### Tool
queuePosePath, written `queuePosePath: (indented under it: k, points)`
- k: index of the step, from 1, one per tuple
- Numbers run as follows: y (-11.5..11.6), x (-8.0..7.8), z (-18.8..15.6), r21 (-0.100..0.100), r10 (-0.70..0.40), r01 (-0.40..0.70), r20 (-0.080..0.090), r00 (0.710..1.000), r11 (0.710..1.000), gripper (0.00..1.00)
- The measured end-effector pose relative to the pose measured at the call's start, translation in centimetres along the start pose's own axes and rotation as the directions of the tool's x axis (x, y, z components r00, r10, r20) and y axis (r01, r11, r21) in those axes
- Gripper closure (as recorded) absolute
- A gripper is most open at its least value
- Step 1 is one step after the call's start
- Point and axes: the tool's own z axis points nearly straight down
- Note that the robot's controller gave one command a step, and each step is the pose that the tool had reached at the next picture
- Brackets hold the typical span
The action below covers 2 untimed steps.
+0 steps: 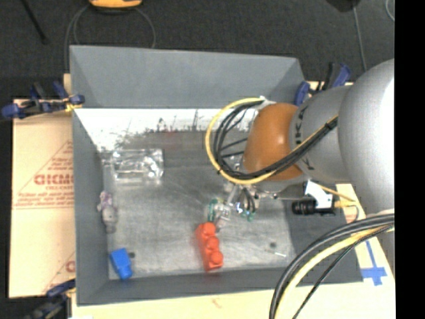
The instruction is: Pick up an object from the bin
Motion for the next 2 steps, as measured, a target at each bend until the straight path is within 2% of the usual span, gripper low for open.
queuePosePath:
  k: [1, 2]
  points:
    - [-0.5, 0.3, 0.0, -0.003, 0.243, -0.243, 0.0, 0.97, 0.97, 0.0]
    - [0.9, 0.4, 0.0, 0.002, 0.359, -0.359, 0.004, 0.933, 0.933, 0.0]
